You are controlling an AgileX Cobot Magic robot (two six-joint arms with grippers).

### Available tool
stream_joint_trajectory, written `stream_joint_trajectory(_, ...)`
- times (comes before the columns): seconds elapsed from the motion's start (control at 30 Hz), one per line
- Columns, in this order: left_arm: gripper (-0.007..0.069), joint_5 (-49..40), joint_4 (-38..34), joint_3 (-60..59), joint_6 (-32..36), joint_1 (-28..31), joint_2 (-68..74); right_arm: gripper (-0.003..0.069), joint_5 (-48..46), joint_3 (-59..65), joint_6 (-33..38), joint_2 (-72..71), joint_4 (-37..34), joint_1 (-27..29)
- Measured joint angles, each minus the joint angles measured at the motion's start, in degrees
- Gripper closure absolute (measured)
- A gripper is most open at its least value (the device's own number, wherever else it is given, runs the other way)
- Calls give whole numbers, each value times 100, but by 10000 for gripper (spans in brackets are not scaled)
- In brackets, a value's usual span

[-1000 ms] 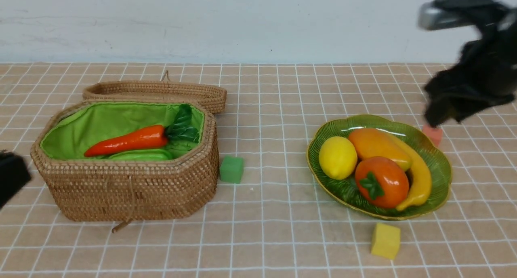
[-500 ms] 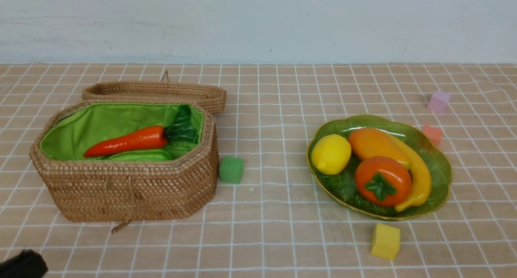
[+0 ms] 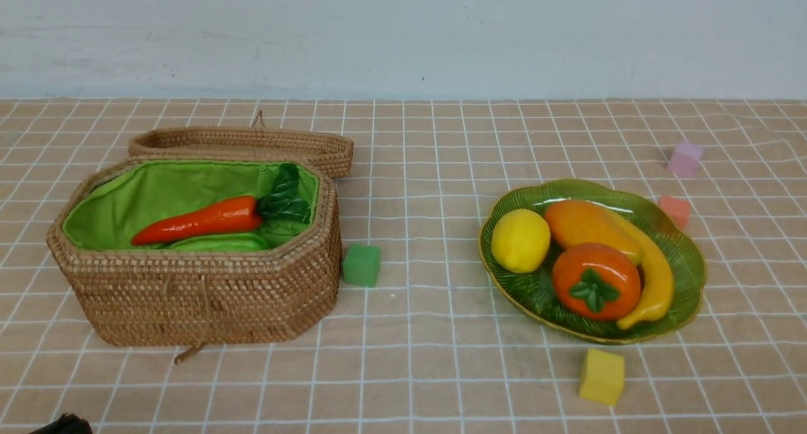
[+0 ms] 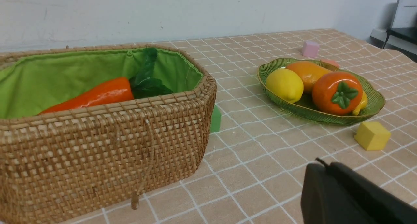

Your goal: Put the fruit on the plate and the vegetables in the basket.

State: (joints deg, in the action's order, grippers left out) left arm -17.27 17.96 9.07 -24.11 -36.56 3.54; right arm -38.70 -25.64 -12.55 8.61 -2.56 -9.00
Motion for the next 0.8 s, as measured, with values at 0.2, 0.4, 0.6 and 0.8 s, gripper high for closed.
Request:
stream_joint_trajectory(0.2, 638, -7, 0, 0, 0, 0, 0, 606, 209, 139, 5, 0, 198, 0)
stream_joint_trajectory(0.4, 638, -20, 0, 0, -4, 0, 0, 667, 1259, 1479, 5, -406, 303, 184)
stream_joint_trajectory(0.6, 637, -26, -5, 0, -4, 0, 0, 667, 1640, 2637, 16, -911, 342, 568)
stream_joint_trajectory(0.8, 634, -60, -5, 0, -4, 0, 0, 667, 1640, 2639, 16, -916, 382, 568)
